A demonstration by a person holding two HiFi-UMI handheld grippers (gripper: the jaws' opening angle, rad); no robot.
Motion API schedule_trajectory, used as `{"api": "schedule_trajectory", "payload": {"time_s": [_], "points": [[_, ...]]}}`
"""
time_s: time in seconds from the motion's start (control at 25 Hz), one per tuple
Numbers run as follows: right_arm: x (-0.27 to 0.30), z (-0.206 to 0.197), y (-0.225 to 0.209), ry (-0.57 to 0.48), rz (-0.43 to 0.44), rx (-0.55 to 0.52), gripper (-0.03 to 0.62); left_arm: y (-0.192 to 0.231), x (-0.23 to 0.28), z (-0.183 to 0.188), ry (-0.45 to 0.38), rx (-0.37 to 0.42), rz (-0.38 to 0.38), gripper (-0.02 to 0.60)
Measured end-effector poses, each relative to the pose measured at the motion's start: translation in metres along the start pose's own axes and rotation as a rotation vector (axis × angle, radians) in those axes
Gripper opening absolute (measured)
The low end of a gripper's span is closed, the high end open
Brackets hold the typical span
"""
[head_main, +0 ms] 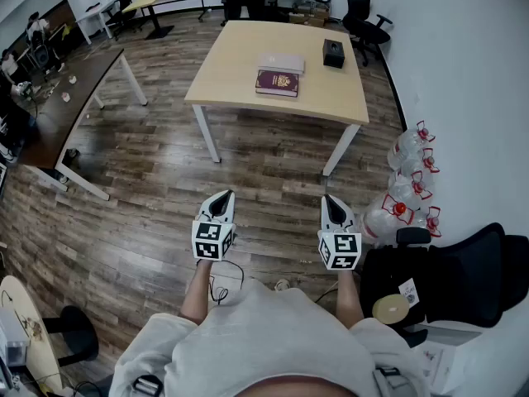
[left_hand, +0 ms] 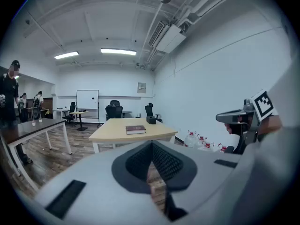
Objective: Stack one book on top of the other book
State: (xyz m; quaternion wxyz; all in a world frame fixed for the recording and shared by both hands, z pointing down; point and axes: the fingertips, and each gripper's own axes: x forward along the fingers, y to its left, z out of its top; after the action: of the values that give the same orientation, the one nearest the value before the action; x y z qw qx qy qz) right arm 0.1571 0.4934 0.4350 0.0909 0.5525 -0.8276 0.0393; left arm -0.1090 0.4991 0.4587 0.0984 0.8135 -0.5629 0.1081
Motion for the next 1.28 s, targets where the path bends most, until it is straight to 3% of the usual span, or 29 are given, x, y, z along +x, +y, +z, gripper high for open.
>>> {"api": "schedule_trajectory", "payload": {"time_s": [0.48, 0.6, 0.64, 0.68, 0.76, 0.8, 1.28], "points": [[-0.002, 0.002, 0.006, -0.005, 0.01, 0.009, 0.003, 0.0, -0.004, 0.0, 0.0, 0.012, -0.003, 0.011], [-0.002, 0.006, 0.012, -0.032, 0.074, 0.047, 0.006, -0.005, -0.005, 0.003, -0.017, 0.041, -0.03, 0.027], [-0.001, 0.007, 0.017, -0.042, 0.117, 0.057, 0.075, -0.01, -0.004, 0.003, -0.015, 0.051, -0.062, 0.14], [0.001, 0.008, 0.023, -0.05, 0.155, 0.06, 0.306, -0.015, -0.002, 0.003, -0.012, 0.052, -0.098, 0.245], [0.004, 0.007, 0.027, -0.053, 0.174, 0.036, 0.409, -0.021, 0.0, 0.002, -0.009, 0.045, -0.144, 0.319], [0.005, 0.005, 0.027, -0.049, 0.168, 0.021, 0.439, -0.022, 0.0, 0.002, -0.009, 0.045, -0.15, 0.321], [0.005, -0.003, 0.022, -0.028, 0.156, -0.008, 0.431, -0.031, 0.004, -0.005, 0.007, 0.042, -0.157, 0.321]]}}
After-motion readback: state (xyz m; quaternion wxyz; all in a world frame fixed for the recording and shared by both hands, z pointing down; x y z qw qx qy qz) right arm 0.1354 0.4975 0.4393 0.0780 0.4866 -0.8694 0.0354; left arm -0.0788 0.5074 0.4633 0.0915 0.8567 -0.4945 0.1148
